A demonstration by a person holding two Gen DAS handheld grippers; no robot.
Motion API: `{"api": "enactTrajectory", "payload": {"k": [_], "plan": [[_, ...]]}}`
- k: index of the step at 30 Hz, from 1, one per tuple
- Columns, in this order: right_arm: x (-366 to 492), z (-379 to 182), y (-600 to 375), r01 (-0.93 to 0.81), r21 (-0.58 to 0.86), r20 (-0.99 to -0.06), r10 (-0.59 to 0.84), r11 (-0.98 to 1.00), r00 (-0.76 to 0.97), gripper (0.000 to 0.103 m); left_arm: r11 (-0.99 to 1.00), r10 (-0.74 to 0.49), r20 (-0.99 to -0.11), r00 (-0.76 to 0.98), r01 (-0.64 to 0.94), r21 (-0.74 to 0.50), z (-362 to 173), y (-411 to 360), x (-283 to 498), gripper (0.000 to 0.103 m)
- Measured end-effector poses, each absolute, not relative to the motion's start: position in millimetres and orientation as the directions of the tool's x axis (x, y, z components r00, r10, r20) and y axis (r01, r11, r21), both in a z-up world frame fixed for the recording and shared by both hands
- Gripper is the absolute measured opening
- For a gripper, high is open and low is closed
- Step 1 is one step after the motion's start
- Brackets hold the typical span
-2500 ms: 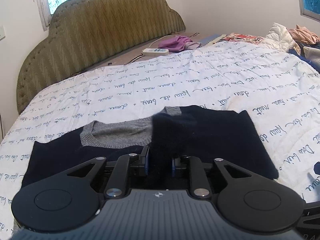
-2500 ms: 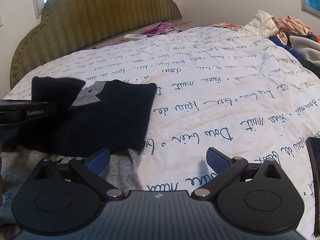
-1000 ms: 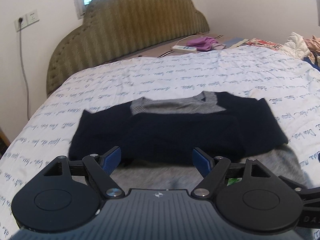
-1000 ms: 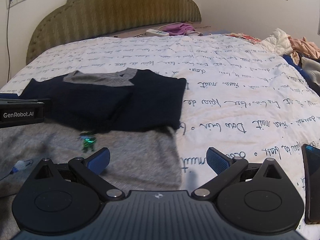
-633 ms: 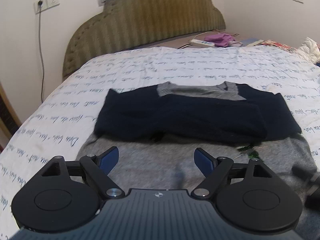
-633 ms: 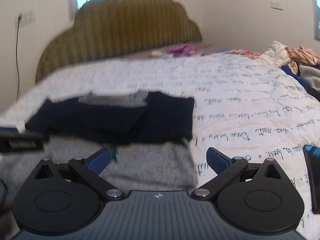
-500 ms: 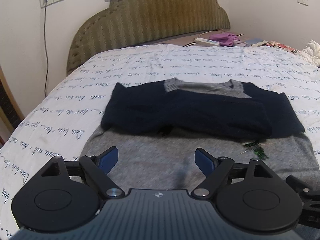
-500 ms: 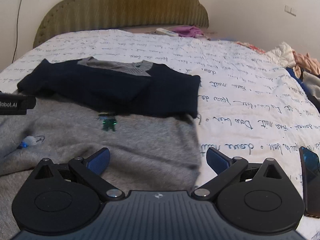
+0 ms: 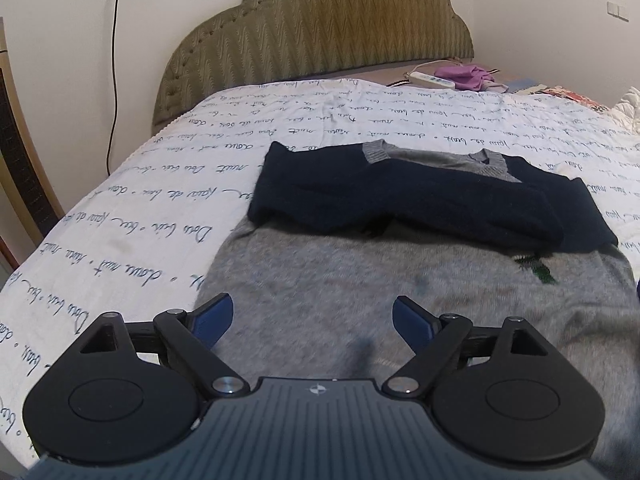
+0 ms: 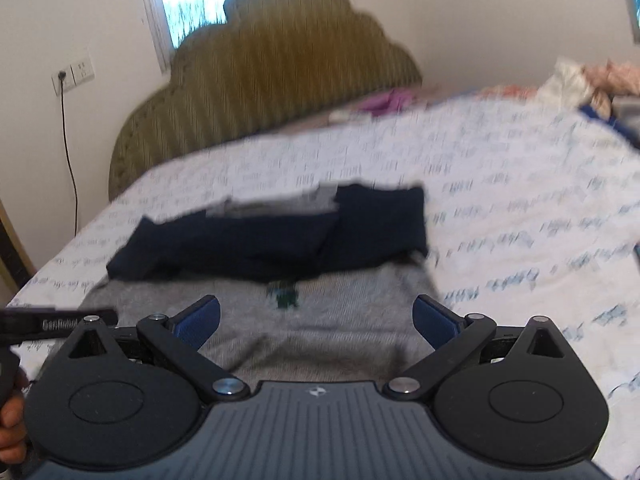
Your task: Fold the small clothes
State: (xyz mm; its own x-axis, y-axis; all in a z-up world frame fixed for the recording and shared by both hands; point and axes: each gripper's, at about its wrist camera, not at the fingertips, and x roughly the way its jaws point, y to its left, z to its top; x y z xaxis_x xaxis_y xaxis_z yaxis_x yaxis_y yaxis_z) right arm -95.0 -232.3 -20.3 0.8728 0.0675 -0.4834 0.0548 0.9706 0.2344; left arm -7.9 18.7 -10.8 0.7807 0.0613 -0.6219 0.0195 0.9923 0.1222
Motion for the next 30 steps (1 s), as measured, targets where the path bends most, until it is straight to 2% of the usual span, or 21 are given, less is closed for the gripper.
{"api": "enactTrajectory", "payload": {"k": [4,7,10,12,14,16,19,22,26,28,30], "plan": [[-88.5,-23.2,-240.8,0.051,0.259,-0.549,0.103,0.964,0.829,0.103,0.993,0.037,-0.622,0.782,0.043,0.113,-10.8,34.1,-24.6,0.091],[-103.2,-30.2,-255.0,0.056,0.327,-0.533,0.135,0.943,0.835,0.103,0.993,0.001,-0.627,0.779,0.072,0.091,-10.3,47.8,-37.3,0.091],[-113.1,-37.7,-264.8,0.077,0.326,-0.525,0.112,0.942,0.844,0.103,0.993,-0.044,-0.634,0.772,0.102,0.055,-11.0,62.6,-50.4,0.092],[-119.4,-43.5,-268.8,0.058,0.326,-0.474,0.110,0.944,0.874,0.103,0.995,-0.038,-0.635,0.771,0.090,0.050,-12.5,69.7,-57.5,0.092],[-118.8,-50.7,-267.6,0.070,0.325,-0.469,0.096,0.943,0.878,0.103,0.995,-0.028,-0.638,0.769,0.080,0.054,-13.3,72.5,-61.0,0.092],[-117.1,-56.5,-261.3,0.027,0.352,-0.453,0.145,0.936,0.880,0.103,0.995,-0.024,-0.637,0.771,0.079,0.057,-12.3,73.0,-62.9,0.092],[-115.6,-59.0,-241.9,-0.021,0.313,-0.428,0.161,0.949,0.889,0.103,0.995,-0.033,-0.629,0.777,0.087,0.056,-7.9,68.7,-65.3,0.092],[-113.5,-58.4,-230.6,-0.016,0.269,-0.449,0.140,0.963,0.882,0.103,0.991,-0.052,-0.627,0.778,0.117,0.063,-3.4,61.5,-71.1,0.092],[-125.5,-36.3,-236.3,0.069,0.029,-0.460,-0.047,0.997,0.886,0.103,0.983,-0.090,-0.621,0.779,0.170,0.071,1.2,55.9,-82.8,0.095],[-134.1,-27.5,-248.2,0.103,-0.026,-0.454,-0.104,0.994,0.885,0.103,0.980,-0.115,-0.629,0.769,0.192,0.056,-0.1,56.1,-87.9,0.096],[-138.3,-27.7,-261.4,0.111,-0.010,-0.481,-0.102,0.994,0.871,0.103,0.977,-0.133,-0.642,0.755,0.210,0.044,-3.6,57.1,-91.9,0.096]]}}
